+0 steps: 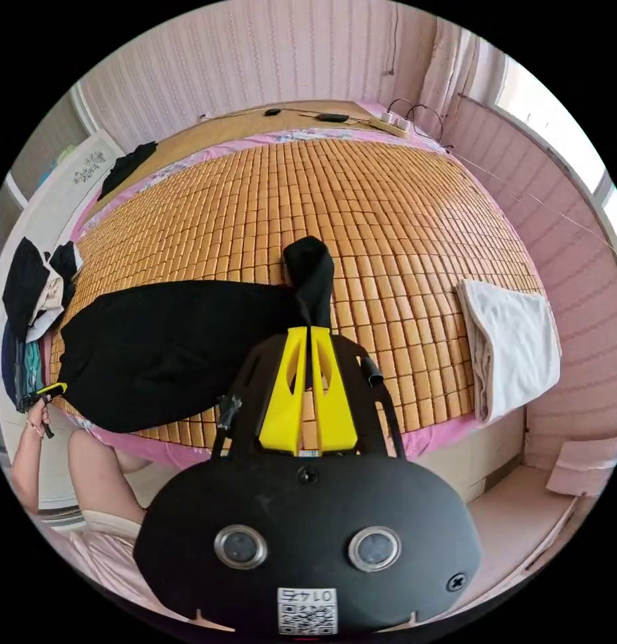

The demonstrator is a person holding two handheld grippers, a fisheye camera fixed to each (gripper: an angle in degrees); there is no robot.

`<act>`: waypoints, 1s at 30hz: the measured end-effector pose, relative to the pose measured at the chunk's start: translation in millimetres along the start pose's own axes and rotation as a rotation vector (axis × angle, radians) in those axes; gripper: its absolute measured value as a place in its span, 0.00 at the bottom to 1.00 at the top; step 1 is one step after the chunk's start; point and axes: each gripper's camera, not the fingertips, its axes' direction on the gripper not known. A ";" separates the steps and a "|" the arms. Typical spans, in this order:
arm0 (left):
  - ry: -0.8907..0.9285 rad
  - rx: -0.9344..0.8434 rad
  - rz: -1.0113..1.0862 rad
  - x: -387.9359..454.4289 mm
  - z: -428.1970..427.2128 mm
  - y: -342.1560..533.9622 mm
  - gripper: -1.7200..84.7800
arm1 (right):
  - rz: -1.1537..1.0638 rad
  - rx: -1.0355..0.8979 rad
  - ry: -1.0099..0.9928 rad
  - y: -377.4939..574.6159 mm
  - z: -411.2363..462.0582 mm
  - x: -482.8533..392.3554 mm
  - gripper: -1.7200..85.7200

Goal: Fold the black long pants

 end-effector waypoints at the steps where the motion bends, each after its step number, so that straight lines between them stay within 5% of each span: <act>1: 0.004 0.025 0.000 -1.7 0.7 16.6 0.01 | 0.025 -0.006 -0.025 10.6 -4.6 11.3 0.02; 7: 0.188 0.102 -0.156 -36.0 -6.6 67.6 0.01 | 0.134 -0.135 0.085 67.2 -9.7 63.1 0.03; 13: 0.194 0.264 -0.213 -60.0 -45.9 55.2 0.02 | -0.109 -0.046 0.014 -11.9 2.3 -0.1 0.10; 18: 0.225 0.223 -0.192 -48.9 -28.0 9.3 0.06 | -0.089 -0.273 -0.034 -43.4 88.1 -29.9 0.14; 30: 0.149 0.102 -0.183 -45.0 23.4 -12.6 0.07 | -0.182 0.125 -0.401 -57.8 -24.3 -21.6 0.03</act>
